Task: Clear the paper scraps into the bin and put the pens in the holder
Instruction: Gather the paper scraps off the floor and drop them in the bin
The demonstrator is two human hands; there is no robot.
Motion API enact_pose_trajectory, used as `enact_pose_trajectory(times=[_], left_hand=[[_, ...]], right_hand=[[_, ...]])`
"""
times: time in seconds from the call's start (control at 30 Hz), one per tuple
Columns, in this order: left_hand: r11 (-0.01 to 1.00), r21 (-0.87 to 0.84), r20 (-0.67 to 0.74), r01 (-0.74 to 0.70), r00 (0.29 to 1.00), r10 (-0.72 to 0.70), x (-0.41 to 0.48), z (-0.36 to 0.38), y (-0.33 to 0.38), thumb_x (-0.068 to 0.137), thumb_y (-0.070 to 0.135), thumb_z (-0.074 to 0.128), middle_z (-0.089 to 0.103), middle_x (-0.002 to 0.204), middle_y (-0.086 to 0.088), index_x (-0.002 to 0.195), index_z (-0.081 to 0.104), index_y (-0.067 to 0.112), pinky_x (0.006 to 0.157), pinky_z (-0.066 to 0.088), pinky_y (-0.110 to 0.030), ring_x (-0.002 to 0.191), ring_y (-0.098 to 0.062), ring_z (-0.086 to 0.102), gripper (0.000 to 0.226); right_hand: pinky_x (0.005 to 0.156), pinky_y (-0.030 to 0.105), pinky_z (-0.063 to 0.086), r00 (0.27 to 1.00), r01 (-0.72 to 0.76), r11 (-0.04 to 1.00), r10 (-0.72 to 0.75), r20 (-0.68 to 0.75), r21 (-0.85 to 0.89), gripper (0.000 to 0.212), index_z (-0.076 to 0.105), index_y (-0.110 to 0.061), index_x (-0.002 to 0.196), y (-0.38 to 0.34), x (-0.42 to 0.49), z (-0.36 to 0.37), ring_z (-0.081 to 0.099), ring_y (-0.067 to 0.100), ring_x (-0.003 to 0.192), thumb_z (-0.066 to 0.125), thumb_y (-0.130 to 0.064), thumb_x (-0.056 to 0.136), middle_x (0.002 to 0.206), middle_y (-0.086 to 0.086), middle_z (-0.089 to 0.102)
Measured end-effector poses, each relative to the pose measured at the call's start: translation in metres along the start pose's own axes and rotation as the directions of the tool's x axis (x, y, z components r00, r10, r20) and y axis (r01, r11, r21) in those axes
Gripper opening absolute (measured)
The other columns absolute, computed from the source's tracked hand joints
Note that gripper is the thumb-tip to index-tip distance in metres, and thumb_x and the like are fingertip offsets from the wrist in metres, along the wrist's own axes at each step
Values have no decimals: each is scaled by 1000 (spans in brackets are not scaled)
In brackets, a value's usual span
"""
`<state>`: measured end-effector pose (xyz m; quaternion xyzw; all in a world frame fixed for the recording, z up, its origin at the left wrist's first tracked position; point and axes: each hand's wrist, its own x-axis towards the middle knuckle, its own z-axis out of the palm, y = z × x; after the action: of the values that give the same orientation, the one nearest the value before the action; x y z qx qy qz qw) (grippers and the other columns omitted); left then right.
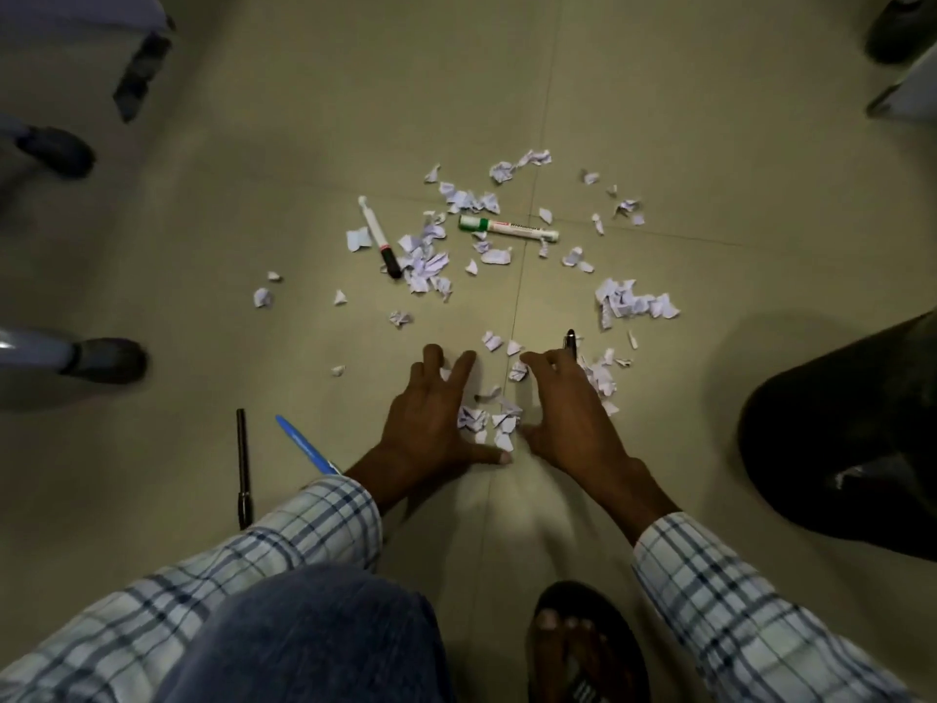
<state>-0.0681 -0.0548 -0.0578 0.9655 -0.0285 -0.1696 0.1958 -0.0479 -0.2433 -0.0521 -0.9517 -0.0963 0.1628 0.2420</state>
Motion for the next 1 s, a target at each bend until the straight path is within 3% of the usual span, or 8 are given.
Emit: enact_pose_trajectory(times=[0.17, 0.27, 0.37, 0.47, 0.6, 0.77, 0.87, 1.0], left_hand=[[995, -94, -73, -27, 997, 21, 10, 2, 6, 72, 56, 76, 39, 122, -5, 126, 47, 26, 77, 55, -33, 94, -22, 55, 68], [988, -152, -57, -11, 998, 2, 16, -6, 2, 85, 33, 72, 47, 120, -7, 117, 58, 21, 80, 50, -25, 93, -23, 60, 37], [987, -163, -43, -11, 999, 4, 18, -16, -4, 90, 26, 66, 52, 113, -5, 109, 67, 19, 76, 40, -21, 92, -22, 59, 20], [988, -157, -17, -7, 1000, 5, 21, -27, -12, 89, 24, 66, 56, 105, -3, 102, 70, 21, 71, 35, -19, 87, -18, 55, 14], [992, -123, 13, -8, 1000, 9, 23, -37, -25, 87, 20, 68, 56, 97, 0, 97, 72, 21, 60, 27, -11, 81, -13, 49, 10], [990, -143, 19, -5, 1000, 8, 17, -41, -31, 83, 17, 72, 54, 88, 4, 91, 74, 20, 60, 29, -12, 80, -12, 51, 9], [987, -157, 30, -19, 999, 24, 15, -44, -29, 81, 18, 74, 57, 89, 3, 91, 74, 20, 60, 31, -13, 81, -13, 52, 9], [986, -152, 25, -66, 997, 70, 17, -55, -19, 81, 18, 74, 60, 90, 3, 92, 75, 19, 61, 34, -14, 81, -12, 53, 10]], right_hand=[[94, 35, 47, 999, 51, 999, -51, -5, 6, 90, 40, -22, 144, 3, 7, -10, 45, 29, 123, 82, -13, 64, 134, 10, 45], [98, 42, 48, 994, 98, 995, -97, 54, -28, 106, 32, -30, 148, 3, 15, -15, 32, 30, 136, 87, -26, 57, 149, 7, 31], [107, 46, 39, 984, 118, 991, -109, 143, -61, 121, 21, -36, 152, -3, 21, -12, 19, 32, 145, 91, -46, 54, 160, 8, 17], [109, 44, 36, 981, 169, 972, -149, 125, -162, 121, 20, -34, 154, -10, 23, -1, 23, 32, 141, 87, -57, 56, 159, 12, 19], [98, 39, 45, 980, 196, 974, -191, 55, -111, 85, 45, -27, 143, -18, 25, 13, 36, 27, 129, 85, -39, 70, 148, 8, 35], [75, 35, 50, 969, 234, 970, -227, -95, 66, 15, 72, -14, 101, -19, 13, 29, 55, 24, 96, 68, -9, 87, 106, 7, 58], [70, 38, 51, 963, 247, 966, -235, -133, 83, 21, 73, -10, 85, -14, 6, 36, 61, 28, 84, 61, 6, 81, 90, 10, 63], [75, 34, 53, 974, 156, 972, -122, -193, 176, 21, 76, -10, 78, -7, 3, 14, 65, 26, 79, 63, 6, 79, 82, 10, 69]])
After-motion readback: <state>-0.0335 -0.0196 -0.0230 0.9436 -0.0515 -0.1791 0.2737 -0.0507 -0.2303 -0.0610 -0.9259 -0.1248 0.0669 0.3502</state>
